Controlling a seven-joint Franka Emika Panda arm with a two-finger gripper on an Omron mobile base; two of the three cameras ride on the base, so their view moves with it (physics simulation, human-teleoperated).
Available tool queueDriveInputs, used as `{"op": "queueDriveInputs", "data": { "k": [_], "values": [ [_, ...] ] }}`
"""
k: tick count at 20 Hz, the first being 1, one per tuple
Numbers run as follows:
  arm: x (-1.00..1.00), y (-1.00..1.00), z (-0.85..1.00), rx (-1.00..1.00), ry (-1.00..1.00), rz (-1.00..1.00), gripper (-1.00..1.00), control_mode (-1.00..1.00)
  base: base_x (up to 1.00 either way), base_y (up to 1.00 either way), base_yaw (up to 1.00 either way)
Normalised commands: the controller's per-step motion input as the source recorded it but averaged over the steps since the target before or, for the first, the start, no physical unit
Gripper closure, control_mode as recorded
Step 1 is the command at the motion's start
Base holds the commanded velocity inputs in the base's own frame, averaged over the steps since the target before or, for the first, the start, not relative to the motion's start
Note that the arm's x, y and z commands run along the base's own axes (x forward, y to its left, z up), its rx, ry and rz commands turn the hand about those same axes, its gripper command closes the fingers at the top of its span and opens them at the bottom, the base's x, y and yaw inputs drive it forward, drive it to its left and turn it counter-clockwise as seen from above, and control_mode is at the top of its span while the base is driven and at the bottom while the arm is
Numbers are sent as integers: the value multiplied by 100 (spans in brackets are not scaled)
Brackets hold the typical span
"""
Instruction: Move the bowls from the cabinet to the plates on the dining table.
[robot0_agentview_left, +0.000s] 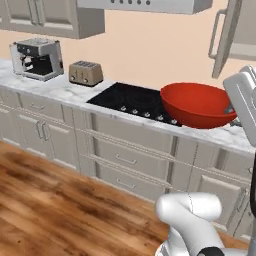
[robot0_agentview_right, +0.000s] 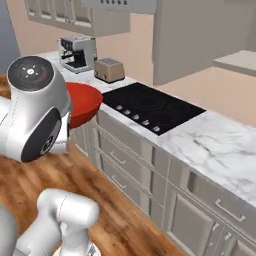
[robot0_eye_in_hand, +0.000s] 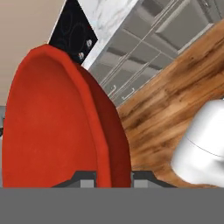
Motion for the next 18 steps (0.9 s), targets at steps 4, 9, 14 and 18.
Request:
{"op": "queueDriveInputs", "data": {
  "k": [4, 9, 14, 18],
  "values": [
    [0, 0, 0, 0, 0, 0, 100, 100, -7, 7, 59],
    [0, 0, 0, 0, 0, 0, 100, 100, -4, 0, 59],
    [0, 0, 0, 0, 0, 0, 100, 100, -3, 2, 61],
    [0, 0, 0, 0, 0, 0, 100, 100, 0, 0, 67]
  ]
}}
